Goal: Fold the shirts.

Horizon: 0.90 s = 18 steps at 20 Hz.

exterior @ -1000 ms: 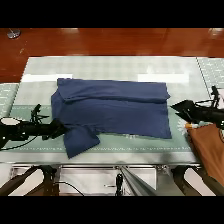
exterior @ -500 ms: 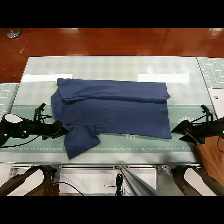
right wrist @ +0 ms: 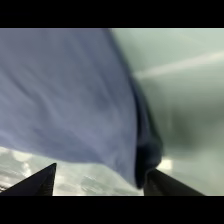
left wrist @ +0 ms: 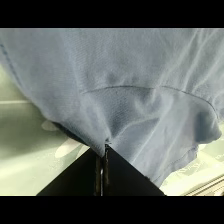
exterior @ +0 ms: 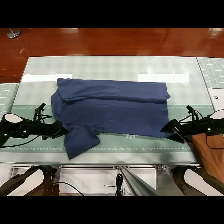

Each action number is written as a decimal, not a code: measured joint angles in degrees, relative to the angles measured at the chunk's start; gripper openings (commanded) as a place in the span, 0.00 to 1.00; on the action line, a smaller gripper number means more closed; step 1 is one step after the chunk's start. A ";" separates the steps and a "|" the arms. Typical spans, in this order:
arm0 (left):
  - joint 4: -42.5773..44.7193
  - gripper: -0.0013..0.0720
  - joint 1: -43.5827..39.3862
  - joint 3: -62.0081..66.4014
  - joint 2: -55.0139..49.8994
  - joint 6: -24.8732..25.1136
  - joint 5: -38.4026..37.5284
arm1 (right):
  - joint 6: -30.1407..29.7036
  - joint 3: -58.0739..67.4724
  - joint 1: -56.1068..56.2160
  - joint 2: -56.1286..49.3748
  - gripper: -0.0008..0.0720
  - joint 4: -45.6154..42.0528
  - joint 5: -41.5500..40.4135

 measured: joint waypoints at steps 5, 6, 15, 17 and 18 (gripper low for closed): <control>-3.80 0.05 0.02 1.31 -0.02 0.68 0.04 | -4.33 3.58 3.69 -1.25 0.05 3.54 -4.46; -4.28 0.05 0.02 2.40 -0.02 0.83 -0.13 | -4.81 5.49 3.96 -1.36 0.05 3.43 -3.82; -9.27 0.05 -0.68 24.87 -8.57 -2.38 0.35 | -2.75 28.79 4.52 -7.76 0.05 2.56 -1.79; -10.05 0.05 -1.81 30.99 -13.57 -3.26 0.87 | -2.23 33.09 4.52 -11.58 0.05 3.26 -2.64; -10.08 0.05 -2.49 34.03 -16.37 -4.00 1.40 | -2.21 35.01 4.59 -13.64 0.05 4.33 -3.15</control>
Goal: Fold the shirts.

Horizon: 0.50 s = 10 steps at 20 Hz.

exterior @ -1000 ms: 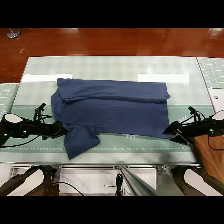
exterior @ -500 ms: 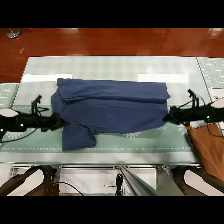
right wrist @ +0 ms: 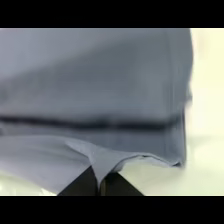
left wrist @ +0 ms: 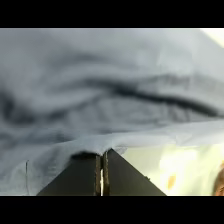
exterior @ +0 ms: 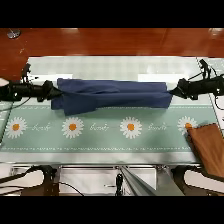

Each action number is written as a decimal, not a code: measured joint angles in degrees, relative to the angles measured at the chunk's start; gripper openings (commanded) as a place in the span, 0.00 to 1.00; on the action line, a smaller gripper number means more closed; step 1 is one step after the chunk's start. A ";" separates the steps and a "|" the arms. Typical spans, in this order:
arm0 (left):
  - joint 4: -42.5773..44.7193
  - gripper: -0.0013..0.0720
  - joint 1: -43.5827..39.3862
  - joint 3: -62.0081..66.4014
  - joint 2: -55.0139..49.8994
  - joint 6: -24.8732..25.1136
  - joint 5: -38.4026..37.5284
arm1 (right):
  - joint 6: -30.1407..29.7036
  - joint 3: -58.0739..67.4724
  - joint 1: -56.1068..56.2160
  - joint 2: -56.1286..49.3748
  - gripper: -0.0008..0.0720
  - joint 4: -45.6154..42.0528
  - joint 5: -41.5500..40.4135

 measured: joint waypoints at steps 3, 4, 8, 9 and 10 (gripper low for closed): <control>-0.46 0.05 -1.79 8.44 -8.15 -2.27 0.74 | -0.11 4.28 0.00 -5.84 0.05 3.32 -1.64; -0.55 0.05 -2.27 11.08 -10.62 -3.13 0.90 | -0.31 5.55 0.00 -7.87 0.05 4.33 -2.19; -0.79 0.05 -3.98 20.48 -19.28 -5.51 1.49 | -1.01 9.09 0.39 -14.21 0.05 6.38 -4.52; -0.76 0.18 -4.24 22.10 -20.79 -5.79 1.66 | -1.20 9.57 0.55 -15.37 0.29 7.08 -5.49; -0.81 0.65 -4.39 23.50 -22.03 -5.92 1.62 | -1.40 9.86 0.59 -16.35 0.80 7.58 -6.29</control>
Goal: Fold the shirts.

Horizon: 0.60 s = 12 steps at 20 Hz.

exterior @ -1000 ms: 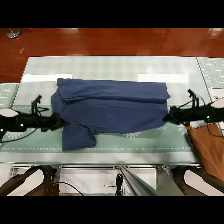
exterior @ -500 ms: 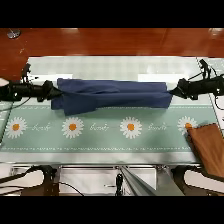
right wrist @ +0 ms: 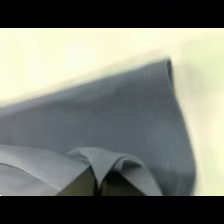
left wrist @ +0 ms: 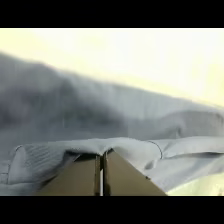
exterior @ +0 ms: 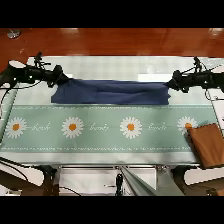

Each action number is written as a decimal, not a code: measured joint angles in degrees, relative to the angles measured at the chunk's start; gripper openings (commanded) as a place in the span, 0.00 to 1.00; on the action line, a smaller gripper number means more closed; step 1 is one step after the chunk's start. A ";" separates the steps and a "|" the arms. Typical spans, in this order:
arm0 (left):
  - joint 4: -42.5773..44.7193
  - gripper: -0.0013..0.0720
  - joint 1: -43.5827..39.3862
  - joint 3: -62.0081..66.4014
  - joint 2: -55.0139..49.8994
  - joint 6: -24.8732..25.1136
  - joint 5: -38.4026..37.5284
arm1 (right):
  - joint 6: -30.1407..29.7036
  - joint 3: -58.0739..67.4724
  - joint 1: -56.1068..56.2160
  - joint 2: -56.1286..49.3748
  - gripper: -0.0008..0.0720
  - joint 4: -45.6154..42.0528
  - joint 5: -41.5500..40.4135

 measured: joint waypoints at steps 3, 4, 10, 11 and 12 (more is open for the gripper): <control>0.02 0.98 -0.02 3.10 -2.36 -0.44 -1.09 | -0.70 1.18 -0.44 -1.75 0.87 1.51 -1.55; -0.02 0.98 0.63 4.46 -2.73 -0.52 -1.86 | -0.92 2.25 -1.25 -2.08 0.87 1.57 -0.90; 12.26 0.98 8.81 8.04 1.33 -8.04 -11.13 | -0.59 7.26 -10.14 -2.84 0.87 -4.26 9.77; 14.86 0.98 9.42 5.90 3.80 -8.15 -11.08 | -0.44 6.97 -11.02 -3.08 0.87 -5.03 10.88; 15.61 0.98 9.44 2.34 7.06 -7.69 -9.22 | -0.39 6.62 -11.41 -3.54 0.87 -5.49 11.96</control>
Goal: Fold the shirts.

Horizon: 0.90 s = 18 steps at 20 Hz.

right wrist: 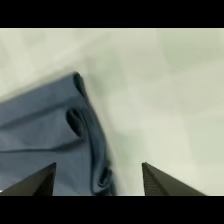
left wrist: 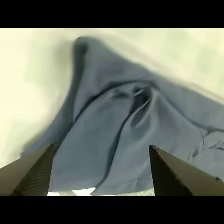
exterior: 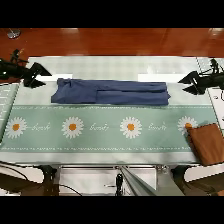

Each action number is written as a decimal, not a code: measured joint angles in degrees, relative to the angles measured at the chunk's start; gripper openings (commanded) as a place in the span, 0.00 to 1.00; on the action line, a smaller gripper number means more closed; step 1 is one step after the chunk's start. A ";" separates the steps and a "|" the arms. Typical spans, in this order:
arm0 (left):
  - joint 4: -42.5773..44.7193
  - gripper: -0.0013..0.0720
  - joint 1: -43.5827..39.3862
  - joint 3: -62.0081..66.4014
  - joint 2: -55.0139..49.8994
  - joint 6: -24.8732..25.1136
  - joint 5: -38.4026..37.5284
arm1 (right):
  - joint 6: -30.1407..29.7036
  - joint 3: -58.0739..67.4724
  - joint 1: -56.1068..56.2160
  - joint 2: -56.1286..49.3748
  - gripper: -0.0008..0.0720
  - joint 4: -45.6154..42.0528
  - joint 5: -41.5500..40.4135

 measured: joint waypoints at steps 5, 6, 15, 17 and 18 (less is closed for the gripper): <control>-4.96 0.97 -5.16 -22.05 19.15 5.86 16.26 | -0.37 -0.85 2.97 -3.98 0.87 0.09 2.21; -5.77 0.97 -6.67 -24.87 21.75 6.49 17.40 | -0.55 -0.92 4.24 -4.70 0.87 0.61 2.10; -8.59 0.05 -19.08 -31.63 27.32 8.74 16.59 | -1.31 -0.85 11.80 -3.78 0.05 1.64 0.83; -10.69 0.05 -21.20 -31.82 27.43 9.03 16.20 | -1.29 -1.05 11.43 0.96 0.05 -1.31 2.32; -13.27 0.05 -22.80 -31.85 27.45 9.88 16.22 | -1.51 -1.62 11.28 4.04 0.05 -3.17 3.76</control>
